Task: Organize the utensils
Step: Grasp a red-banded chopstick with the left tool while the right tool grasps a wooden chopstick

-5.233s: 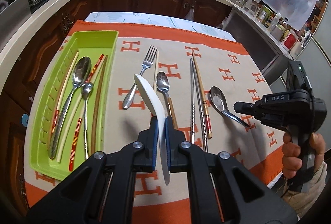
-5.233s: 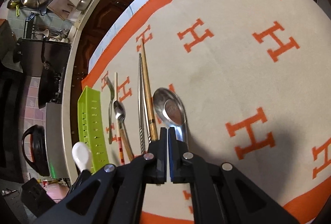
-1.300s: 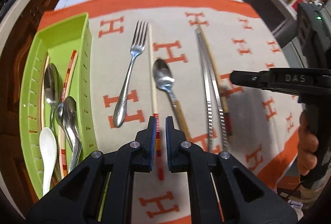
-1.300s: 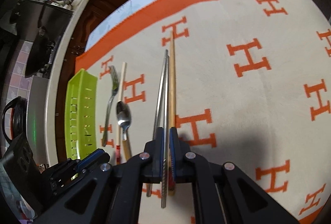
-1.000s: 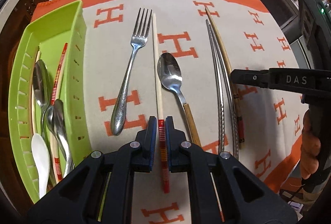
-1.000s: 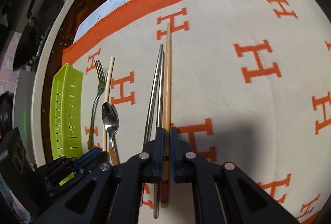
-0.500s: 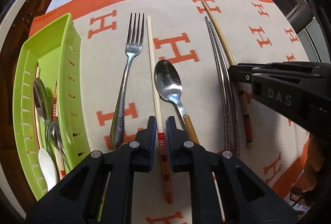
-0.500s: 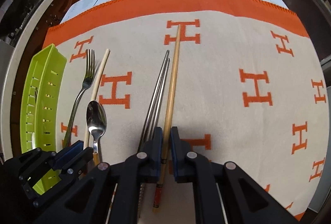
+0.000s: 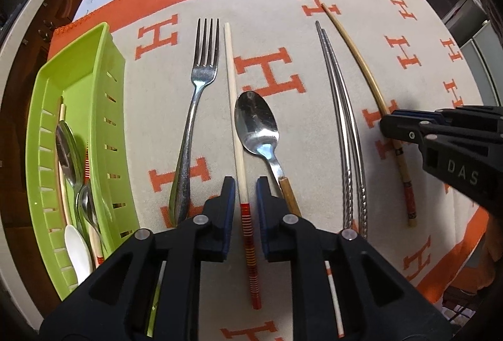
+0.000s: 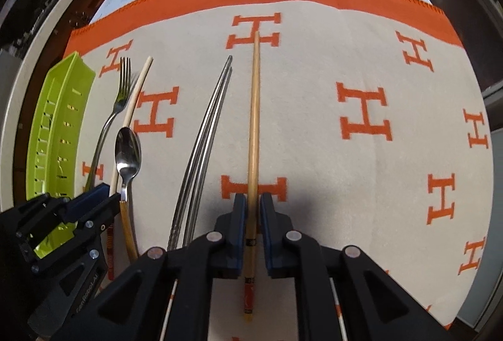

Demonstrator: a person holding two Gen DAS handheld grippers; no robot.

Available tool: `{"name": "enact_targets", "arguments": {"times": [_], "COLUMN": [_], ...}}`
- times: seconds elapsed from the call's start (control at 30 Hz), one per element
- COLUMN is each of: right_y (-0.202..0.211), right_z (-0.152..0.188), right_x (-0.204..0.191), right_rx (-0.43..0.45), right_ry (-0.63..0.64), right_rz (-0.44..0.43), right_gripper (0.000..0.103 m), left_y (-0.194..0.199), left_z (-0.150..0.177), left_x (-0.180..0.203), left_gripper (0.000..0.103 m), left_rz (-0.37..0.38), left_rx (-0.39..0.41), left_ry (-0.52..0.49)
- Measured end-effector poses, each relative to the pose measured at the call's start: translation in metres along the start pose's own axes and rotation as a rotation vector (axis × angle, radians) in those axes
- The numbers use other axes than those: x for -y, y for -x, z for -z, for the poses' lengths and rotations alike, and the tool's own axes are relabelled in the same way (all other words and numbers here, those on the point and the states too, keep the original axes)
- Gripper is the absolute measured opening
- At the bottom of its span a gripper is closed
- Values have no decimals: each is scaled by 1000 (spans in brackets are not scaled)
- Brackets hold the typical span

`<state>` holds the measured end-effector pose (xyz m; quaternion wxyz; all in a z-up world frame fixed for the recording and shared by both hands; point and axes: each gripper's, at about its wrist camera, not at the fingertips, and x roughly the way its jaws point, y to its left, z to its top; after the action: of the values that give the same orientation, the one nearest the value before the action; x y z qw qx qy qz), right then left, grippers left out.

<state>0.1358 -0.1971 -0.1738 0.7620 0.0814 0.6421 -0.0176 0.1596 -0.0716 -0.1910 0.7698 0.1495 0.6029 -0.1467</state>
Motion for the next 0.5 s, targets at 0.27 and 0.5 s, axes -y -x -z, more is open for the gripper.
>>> {"name": "enact_targets", "arguments": {"times": [0.27,0.5], "right_y": [0,1], "right_z": [1,7], "right_x": [-11,-9], "right_rx": [10,26], "right_ry": [46,80], "right_rz": [10,23], "right_gripper": [27,19], "left_y": [-6,-2], "left_z": [0,2], "left_x": [-18,-15], "left_gripper": [68,46], "left_rz": [-27,3], "left_rx": [-10,-7], "left_ry": [52,32]}}
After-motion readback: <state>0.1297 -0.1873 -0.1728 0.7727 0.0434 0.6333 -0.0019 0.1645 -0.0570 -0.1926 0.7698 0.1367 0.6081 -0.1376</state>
